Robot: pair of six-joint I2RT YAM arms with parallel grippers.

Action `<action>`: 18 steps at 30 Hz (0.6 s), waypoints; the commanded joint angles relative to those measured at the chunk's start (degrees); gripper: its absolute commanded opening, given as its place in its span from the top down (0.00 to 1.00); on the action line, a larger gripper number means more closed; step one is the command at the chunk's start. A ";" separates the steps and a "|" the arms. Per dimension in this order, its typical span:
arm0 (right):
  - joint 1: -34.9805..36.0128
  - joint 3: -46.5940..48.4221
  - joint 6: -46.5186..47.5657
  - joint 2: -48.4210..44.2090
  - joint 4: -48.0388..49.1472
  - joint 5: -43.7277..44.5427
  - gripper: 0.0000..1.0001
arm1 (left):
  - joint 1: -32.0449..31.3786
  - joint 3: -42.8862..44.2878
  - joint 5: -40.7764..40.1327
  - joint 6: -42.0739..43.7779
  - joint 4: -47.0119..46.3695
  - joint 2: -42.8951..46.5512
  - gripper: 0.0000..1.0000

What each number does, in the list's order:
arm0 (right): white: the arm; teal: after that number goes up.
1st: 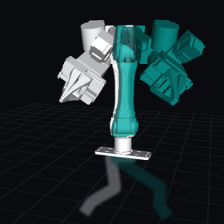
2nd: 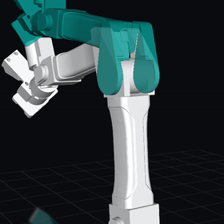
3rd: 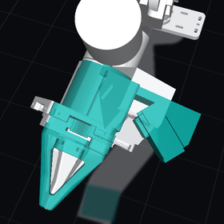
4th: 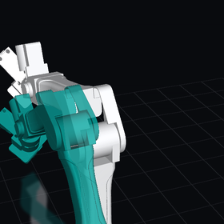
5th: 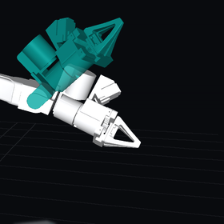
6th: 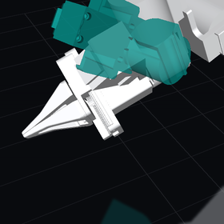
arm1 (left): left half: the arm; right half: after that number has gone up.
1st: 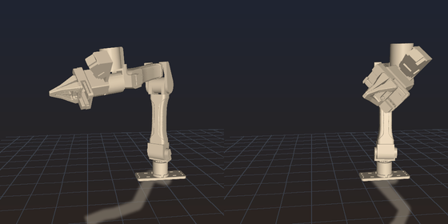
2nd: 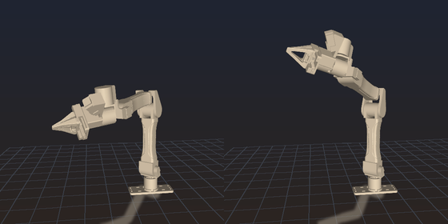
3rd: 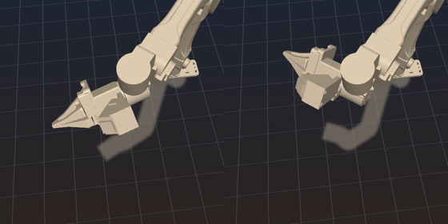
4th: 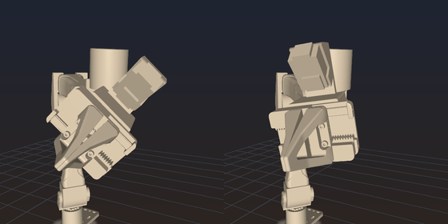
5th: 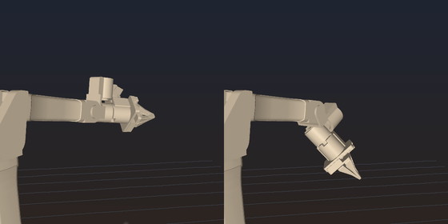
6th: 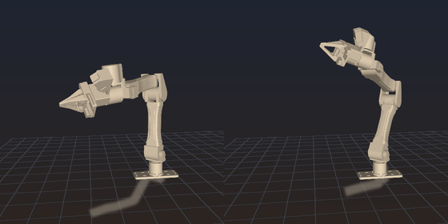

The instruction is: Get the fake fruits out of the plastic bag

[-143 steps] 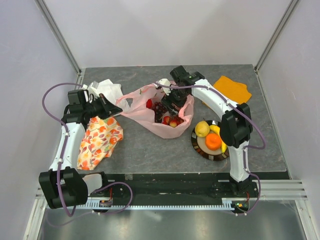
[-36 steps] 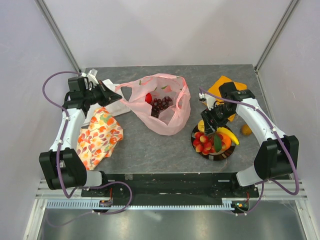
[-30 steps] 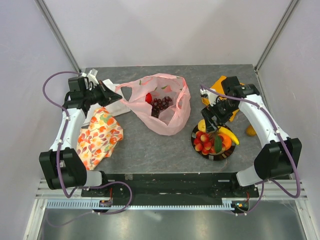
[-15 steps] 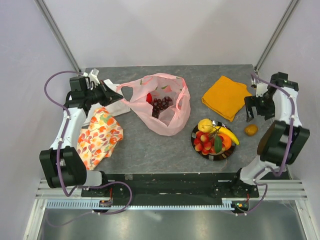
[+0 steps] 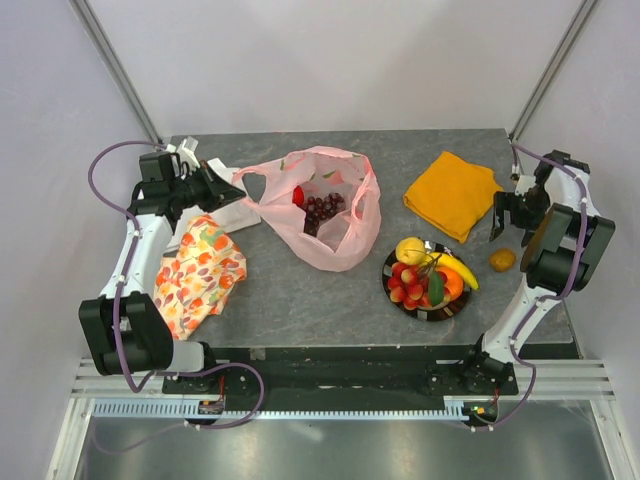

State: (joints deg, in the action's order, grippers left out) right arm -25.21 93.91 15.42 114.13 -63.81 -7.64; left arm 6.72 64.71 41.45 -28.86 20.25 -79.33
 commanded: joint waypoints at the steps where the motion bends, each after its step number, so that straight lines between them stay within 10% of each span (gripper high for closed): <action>1: 0.08 0.14 -2.24 2.07 -0.35 1.30 0.10 | -0.04 -0.02 -1.11 3.37 0.75 1.55 0.98; 18: 0.51 -3.65 -1.80 3.82 -0.78 -1.23 0.56 | -0.04 0.07 -2.34 5.13 1.20 0.84 0.98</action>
State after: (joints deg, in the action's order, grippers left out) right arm -25.17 88.51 13.39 116.36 -63.88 -6.31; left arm 6.72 64.60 40.10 -26.35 21.23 -79.33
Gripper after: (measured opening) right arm 0.557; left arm 0.023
